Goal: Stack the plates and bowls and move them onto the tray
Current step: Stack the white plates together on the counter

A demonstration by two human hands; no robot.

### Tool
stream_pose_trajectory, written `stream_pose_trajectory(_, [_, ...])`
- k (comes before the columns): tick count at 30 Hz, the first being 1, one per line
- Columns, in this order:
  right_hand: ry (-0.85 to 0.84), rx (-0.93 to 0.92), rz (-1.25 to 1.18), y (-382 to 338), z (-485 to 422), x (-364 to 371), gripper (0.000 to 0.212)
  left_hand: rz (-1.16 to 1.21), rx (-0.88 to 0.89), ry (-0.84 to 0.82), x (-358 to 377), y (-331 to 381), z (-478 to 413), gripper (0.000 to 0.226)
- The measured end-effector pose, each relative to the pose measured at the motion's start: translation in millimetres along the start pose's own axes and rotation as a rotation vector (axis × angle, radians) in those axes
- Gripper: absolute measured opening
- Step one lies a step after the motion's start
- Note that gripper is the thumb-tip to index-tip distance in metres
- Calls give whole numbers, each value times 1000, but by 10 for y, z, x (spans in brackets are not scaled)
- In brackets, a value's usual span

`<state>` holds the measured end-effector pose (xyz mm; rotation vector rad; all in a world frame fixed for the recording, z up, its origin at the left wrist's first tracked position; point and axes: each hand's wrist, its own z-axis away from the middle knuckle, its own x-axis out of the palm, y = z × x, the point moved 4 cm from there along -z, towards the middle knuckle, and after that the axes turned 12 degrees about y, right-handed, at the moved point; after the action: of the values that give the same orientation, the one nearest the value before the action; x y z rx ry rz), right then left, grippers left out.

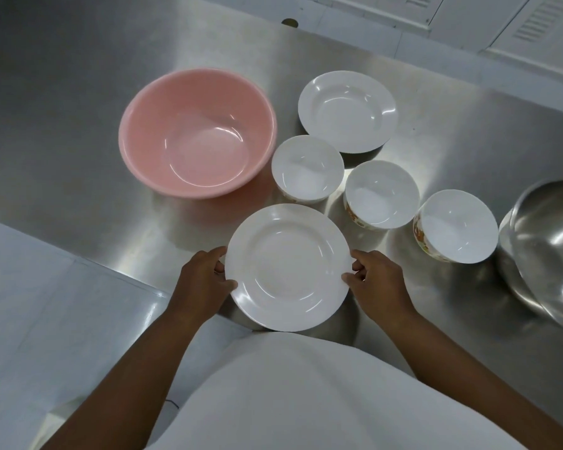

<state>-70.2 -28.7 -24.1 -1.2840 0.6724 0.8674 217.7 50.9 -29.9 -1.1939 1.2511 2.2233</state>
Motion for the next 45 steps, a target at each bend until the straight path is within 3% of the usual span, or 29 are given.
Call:
stream_pose_trajectory(7, [187, -96, -53, -91, -297, -362, 12, 46, 121, 173, -66, 460, -236, 43])
stream_pose_trajectory(11, [255, -84, -165, -218, -713, -693, 35, 66, 278, 234, -76, 1128, -573, 19])
stream_pose_trajectory(14, [305, -59, -200, -271, -1178, -874, 32, 104, 327, 230, -31, 1599, -939, 39])
stream_pose_trajectory(16, [333, -44, -219, -264, -1536, -923, 33, 137, 328, 211, 28, 1862, -1238, 50])
stream_pose_trajectory(19, [335, 54, -244, -189, -2096, -919, 38, 99, 318, 187, 214, 2199, -1725, 49])
stream_pose_trajectory(24, [250, 203, -135, -28, -2846, -754, 47, -95, 262, 164, 605, 2488, -2496, 51])
stream_pose_trajectory(29, [218, 225, -36, 75, -3118, -652, 45, -283, 199, 190, 803, 2545, -2859, 37])
stream_pose_trajectory(34, [186, 265, -155, 182, -3240, -576, 35, -333, 149, 145, 891, 2506, -2968, 30])
stream_pose_trajectory(38, [251, 233, -137, 180, -3196, -665, 32, -241, 164, 159, 866, 2519, -2883, 16])
stream_pose_trajectory(42, [331, 213, -242, 170, -3029, -912, 35, -6, 170, 247, 685, 2600, -2719, 12])
stream_pose_trajectory(45, [415, 146, -267, 58, -2766, -1183, 35, 171, 181, 302, 475, 2634, -2494, 31])
